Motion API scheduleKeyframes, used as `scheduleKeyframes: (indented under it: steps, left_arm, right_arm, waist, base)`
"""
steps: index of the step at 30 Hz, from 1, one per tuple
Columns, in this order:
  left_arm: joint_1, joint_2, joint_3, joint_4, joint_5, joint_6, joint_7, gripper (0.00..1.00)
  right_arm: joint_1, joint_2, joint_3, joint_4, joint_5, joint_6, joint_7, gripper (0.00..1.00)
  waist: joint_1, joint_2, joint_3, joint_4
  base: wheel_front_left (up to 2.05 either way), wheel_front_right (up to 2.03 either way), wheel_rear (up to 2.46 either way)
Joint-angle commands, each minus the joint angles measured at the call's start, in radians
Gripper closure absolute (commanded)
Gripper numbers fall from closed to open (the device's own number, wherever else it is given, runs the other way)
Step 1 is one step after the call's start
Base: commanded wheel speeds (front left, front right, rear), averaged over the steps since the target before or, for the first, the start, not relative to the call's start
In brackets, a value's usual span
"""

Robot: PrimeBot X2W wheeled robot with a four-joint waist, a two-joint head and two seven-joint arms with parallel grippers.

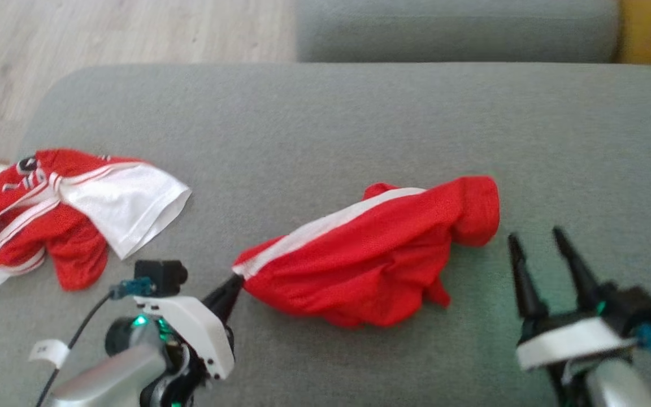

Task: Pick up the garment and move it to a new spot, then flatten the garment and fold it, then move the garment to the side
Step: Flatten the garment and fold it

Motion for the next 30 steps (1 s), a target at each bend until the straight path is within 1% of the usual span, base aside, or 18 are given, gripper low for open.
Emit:
scheduleKeyframes:
  steps: [1, 3, 5, 8, 11, 14, 15, 16, 19, 21, 22, 23, 24, 25, 30]
  left_arm:
    - [-0.029, 0.025, 0.071, -0.007, 0.036, 0.011, -0.013, 1.0]
    - [-0.012, 0.007, 0.114, -0.004, 0.08, 0.011, -0.013, 1.0]
    - [0.003, -0.015, 0.156, -0.003, 0.117, -0.001, -0.013, 1.0]
    - [0.01, -0.051, 0.197, 0.0, 0.171, -0.022, -0.013, 1.0]
    - [0.009, -0.086, 0.221, 0.011, 0.21, -0.04, -0.014, 1.0]
    - [0.006, -0.113, 0.227, 0.028, 0.237, -0.061, -0.014, 1.0]
    - [0.005, -0.121, 0.227, 0.036, 0.244, -0.068, -0.014, 1.0]
    - [0.005, -0.121, 0.227, 0.036, 0.244, -0.068, -0.014, 1.0]
    - [0.002, -0.14, 0.228, 0.059, 0.255, -0.082, -0.014, 1.0]
    - [0.001, -0.148, 0.231, 0.071, 0.257, -0.09, -0.014, 1.0]
    - [0.001, -0.15, 0.234, 0.076, 0.257, -0.092, -0.014, 1.0]
    - [-0.001, -0.151, 0.239, 0.079, 0.257, -0.095, -0.014, 1.0]
    - [-0.004, -0.151, 0.246, 0.081, 0.259, -0.097, -0.014, 1.0]
    - [-0.007, -0.15, 0.256, 0.081, 0.265, -0.098, -0.014, 1.0]
    - [-0.05, -0.147, 0.309, 0.076, 0.336, -0.101, -0.014, 1.0]
  right_arm:
    - [-0.086, -0.046, 0.029, 0.002, 0.029, -0.001, -0.004, 0.0]
    - [-0.16, -0.103, 0.058, 0.072, 0.076, -0.001, -0.004, 0.0]
    - [-0.25, -0.166, 0.097, 0.153, 0.128, -0.001, 0.002, 0.0]
    - [-0.392, -0.232, 0.169, 0.244, 0.242, -0.001, 0.08, 0.0]
    - [-0.5, -0.267, 0.244, 0.311, 0.394, -0.001, 0.219, 0.0]
    - [-0.567, -0.301, 0.31, 0.365, 0.527, -0.001, 0.369, 0.0]
    - [-0.58, -0.314, 0.333, 0.382, 0.559, -0.001, 0.418, 0.0]
    - [-0.58, -0.314, 0.333, 0.382, 0.559, -0.001, 0.418, 0.0]
    - [-0.594, -0.348, 0.421, 0.409, 0.632, -0.001, 0.562, 0.0]
    - [-0.59, -0.361, 0.469, 0.403, 0.69, -0.001, 0.634, 0.0]
    - [-0.588, -0.361, 0.482, 0.387, 0.727, -0.001, 0.65, 0.0]
    - [-0.588, -0.361, 0.483, 0.372, 0.764, -0.001, 0.646, 0.13]
    - [-0.588, -0.361, 0.482, 0.363, 0.793, -0.001, 0.636, 0.78]
    - [-0.591, -0.362, 0.49, 0.349, 0.813, -0.001, 0.624, 1.0]
    - [-0.614, -0.387, 0.541, 0.313, 0.85, -0.001, 0.532, 1.0]
  waist:
    - [0.0, 0.0, 0.042, 0.042]
    - [0.0, 0.0, 0.062, 0.06]
    - [0.0, 0.0, 0.083, 0.077]
    - [0.0, 0.0, 0.112, 0.103]
    - [0.0, 0.0, 0.134, 0.125]
    - [0.0, 0.0, 0.147, 0.143]
    - [0.0, 0.0, 0.149, 0.149]
    - [0.0, 0.0, 0.149, 0.149]
    - [0.0, 0.0, 0.151, 0.158]
    - [0.0, 0.0, 0.152, 0.158]
    - [0.0, 0.0, 0.152, 0.155]
    - [0.0, 0.0, 0.152, 0.151]
    - [0.0, 0.0, 0.152, 0.146]
    - [0.0, 0.0, 0.152, 0.138]
    - [0.0, 0.0, 0.151, 0.087]
  base:
    - [0.0, 0.0, 0.0]
    - [0.0, 0.0, 0.0]
    - [0.0, 0.0, 0.0]
    - [0.0, 0.0, 0.0]
    - [0.0, 0.0, 0.0]
    - [0.0, 0.0, 0.0]
    - [0.0, 0.0, 0.0]
    - [0.0, 0.0, 0.0]
    - [0.0, 0.0, 0.0]
    - [0.0, 0.0, 0.0]
    - [0.0, 0.0, 0.0]
    - [0.0, 0.0, 0.0]
    - [0.0, 0.0, 0.0]
    - [0.0, 0.0, 0.0]
    - [0.0, 0.0, 0.0]
